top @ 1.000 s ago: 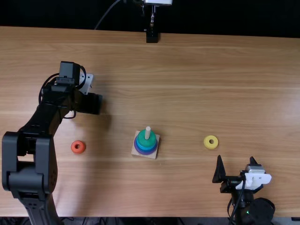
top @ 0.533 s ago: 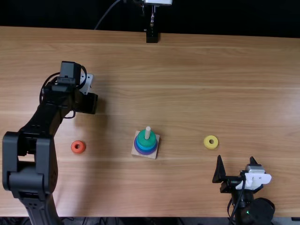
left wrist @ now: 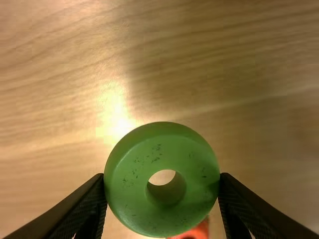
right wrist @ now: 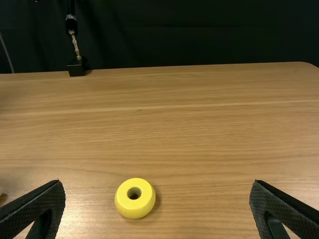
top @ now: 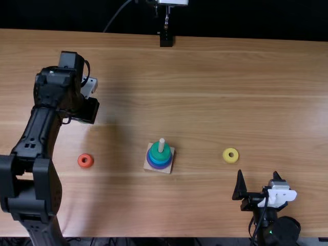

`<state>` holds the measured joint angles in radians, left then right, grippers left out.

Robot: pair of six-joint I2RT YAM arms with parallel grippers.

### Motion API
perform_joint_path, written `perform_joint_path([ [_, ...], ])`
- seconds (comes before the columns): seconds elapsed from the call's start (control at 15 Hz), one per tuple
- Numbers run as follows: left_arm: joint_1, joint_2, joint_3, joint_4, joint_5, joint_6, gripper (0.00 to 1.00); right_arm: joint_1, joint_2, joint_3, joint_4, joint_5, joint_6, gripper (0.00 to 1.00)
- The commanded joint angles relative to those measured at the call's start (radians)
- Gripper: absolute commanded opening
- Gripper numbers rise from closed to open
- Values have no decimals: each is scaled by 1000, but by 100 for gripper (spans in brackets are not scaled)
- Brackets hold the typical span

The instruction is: Build the Hanoi tower: stack the rings onto the peg from bottom to top in this color order: purple, dark blue, light blue, dark green, light green, yellow, orange.

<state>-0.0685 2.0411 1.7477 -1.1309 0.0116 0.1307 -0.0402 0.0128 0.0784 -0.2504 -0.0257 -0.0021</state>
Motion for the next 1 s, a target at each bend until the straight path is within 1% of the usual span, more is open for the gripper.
perform_joint_path([
  [0.0,-34,-78,35,-9,10,7,0,-12,-13,-62,-65,0,-3,100],
  [0.07,-62,-105,35,-10,12,4,0,-12,-13,-62,-65,0,-3,100],
  [0.13,-83,-134,35,-14,29,0,0,-12,-13,-60,-65,0,-3,100],
  [0.2,-94,-171,32,-14,66,-4,0,-12,-13,-62,-65,0,-3,100],
  [0.27,-108,-202,30,-14,99,-20,0,-12,-13,-62,-65,0,-3,100],
  [0.33,-131,-228,29,-18,119,-61,0,-12,-13,-62,-65,0,-3,100],
  [0.4,-152,-254,29,-27,121,-103,0,-12,-13,-60,-65,0,-3,100],
  [0.47,-174,-277,30,-51,126,-134,0,-12,-13,-60,-65,0,-3,100],
  [0.67,-244,-329,33,-99,130,-221,0,-12,-13,-62,-65,0,-3,100],
  [0.87,-315,-364,35,-106,132,-260,0,-12,-13,-62,-65,0,-3,100],
  [0.93,-340,-378,33,-106,145,-274,0,-12,-13,-60,-65,0,-3,100],
])
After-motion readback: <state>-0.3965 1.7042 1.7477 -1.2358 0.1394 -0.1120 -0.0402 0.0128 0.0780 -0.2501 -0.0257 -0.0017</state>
